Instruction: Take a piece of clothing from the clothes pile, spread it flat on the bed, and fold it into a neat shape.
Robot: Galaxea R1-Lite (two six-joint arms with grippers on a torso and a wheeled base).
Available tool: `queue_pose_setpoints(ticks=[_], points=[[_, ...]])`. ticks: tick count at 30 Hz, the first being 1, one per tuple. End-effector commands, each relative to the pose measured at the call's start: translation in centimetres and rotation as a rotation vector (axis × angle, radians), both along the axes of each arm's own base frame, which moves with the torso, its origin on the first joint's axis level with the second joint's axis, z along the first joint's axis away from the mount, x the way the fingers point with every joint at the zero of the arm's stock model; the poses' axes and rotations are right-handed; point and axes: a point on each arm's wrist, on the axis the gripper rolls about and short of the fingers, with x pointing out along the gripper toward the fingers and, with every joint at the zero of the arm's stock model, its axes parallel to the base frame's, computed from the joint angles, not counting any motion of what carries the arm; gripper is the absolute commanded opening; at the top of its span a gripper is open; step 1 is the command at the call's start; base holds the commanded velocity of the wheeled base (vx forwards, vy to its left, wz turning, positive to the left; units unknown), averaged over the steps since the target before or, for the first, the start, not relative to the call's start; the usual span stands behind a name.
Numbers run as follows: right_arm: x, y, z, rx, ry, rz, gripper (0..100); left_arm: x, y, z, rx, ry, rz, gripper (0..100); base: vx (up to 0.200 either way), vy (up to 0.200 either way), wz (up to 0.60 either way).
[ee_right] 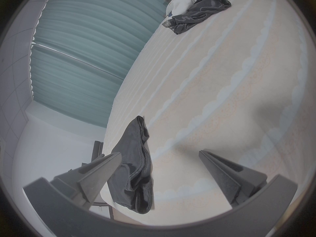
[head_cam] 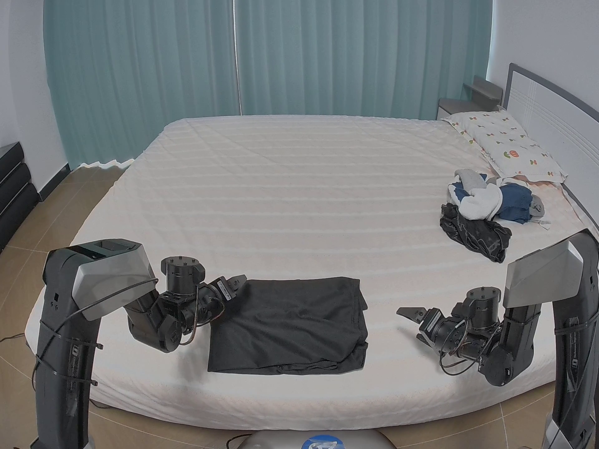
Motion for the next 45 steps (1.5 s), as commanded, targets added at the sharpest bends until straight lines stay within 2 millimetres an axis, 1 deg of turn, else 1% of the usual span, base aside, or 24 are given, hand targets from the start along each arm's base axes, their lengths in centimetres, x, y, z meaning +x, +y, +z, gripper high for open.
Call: queue_pose_setpoints(ticks=[1,4,5,9,12,14,16,17,20,21,22,23,26,27,30,33,34,35,38,40,42,43,45], points=[[0.0,0.1,0.0,0.001,-0.001,0.002,100,0.6,-0.3,-0.9,-0.016,0.004,0.007,100,0.000,0.000,0.00],[0.0,0.0,-0.1,0.000,0.001,0.002,100,0.7,-0.3,-0.9,-0.035,0.003,0.018,100,0.000,0.000,0.00],[-0.1,0.0,-0.2,-0.001,0.001,0.003,100,0.8,-0.2,-0.8,-0.044,0.005,0.027,0,0.000,0.000,0.00],[-0.1,0.2,-0.2,-0.008,0.000,0.002,100,0.9,-0.1,-0.5,-0.064,-0.001,0.050,0,0.000,0.000,0.00],[-0.1,0.2,-0.2,-0.023,-0.007,-0.003,100,1.4,0.0,-0.3,-0.063,-0.023,0.102,0,0.000,0.000,0.00],[0.0,0.6,0.3,-0.017,-0.033,0.008,100,1.8,0.1,-0.2,-0.063,-0.037,0.137,0,0.000,0.000,0.00],[-0.3,1.4,0.5,-0.013,-0.049,0.034,100,1.8,0.1,-0.3,-0.065,-0.037,0.148,0,0.000,0.000,0.00],[-0.9,3.1,0.5,-0.012,-0.055,0.089,100,1.8,0.2,-0.3,-0.071,-0.035,0.154,0,0.000,0.000,0.00],[-1.8,5.0,0.1,-0.025,-0.048,0.138,100,1.8,0.2,-0.3,-0.074,-0.037,0.156,0,0.000,0.000,0.00],[-2.0,5.3,0.1,-0.027,-0.048,0.146,100,1.8,0.2,-0.3,-0.075,-0.037,0.158,0,0.000,0.000,0.00],[-2.4,6.3,0.1,-0.031,-0.052,0.174,100,1.8,0.2,-0.3,-0.077,-0.035,0.161,0,0.000,0.000,0.00],[-2.6,6.8,0.4,-0.034,-0.060,0.192,100,1.8,0.2,-0.3,-0.080,-0.036,0.162,0,0.000,0.000,0.00],[-2.7,7.3,0.6,-0.055,-0.080,0.225,100,1.8,0.2,-0.2,-0.082,-0.035,0.162,0,0.000,0.000,0.00],[-2.7,7.7,0.9,-0.089,-0.112,0.260,100,1.8,0.3,-0.2,-0.081,-0.034,0.163,0,0.000,0.000,0.00],[-2.7,8.2,0.7,-0.130,-0.114,0.292,100,1.8,0.3,-0.3,-0.081,-0.032,0.162,0,0.000,0.000,0.00],[-2.3,9.3,1.0,-0.134,-0.127,0.320,100,1.7,0.3,-0.3,-0.079,-0.030,0.163,0,0.000,0.000,0.00],[-2.2,9.5,1.0,-0.135,-0.128,0.323,100,1.7,0.3,-0.3,-0.079,-0.030,0.163,0,0.000,0.000,0.00],[-2.1,10.5,0.7,-0.149,-0.127,0.354,100,1.7,0.3,-0.4,-0.080,-0.028,0.162,0,0.000,0.000,0.00],[-2.0,11.9,-0.6,-0.195,-0.108,0.404,100,1.7,0.3,-0.4,-0.078,-0.025,0.163,0,0.000,0.000,0.00],[-2.0,12.6,-0.5,-0.193,-0.112,0.419,100,1.7,0.3,-0.4,-0.078,-0.027,0.163,0,0.000,0.000,0.00],[-2.0,12.8,-0.6,-0.200,-0.119,0.424,100,1.6,0.3,-0.5,-0.078,-0.024,0.163,0,0.000,0.000,0.00],[-2.0,12.9,-0.6,-0.211,-0.125,0.424,0,1.7,0.3,-0.4,-0.078,-0.025,0.163,0,0.000,0.000,0.00],[-2.1,12.8,-0.6,-0.227,-0.129,0.419,0,1.6,0.3,-0.5,-0.078,-0.024,0.163,0,0.000,0.000,0.00]])
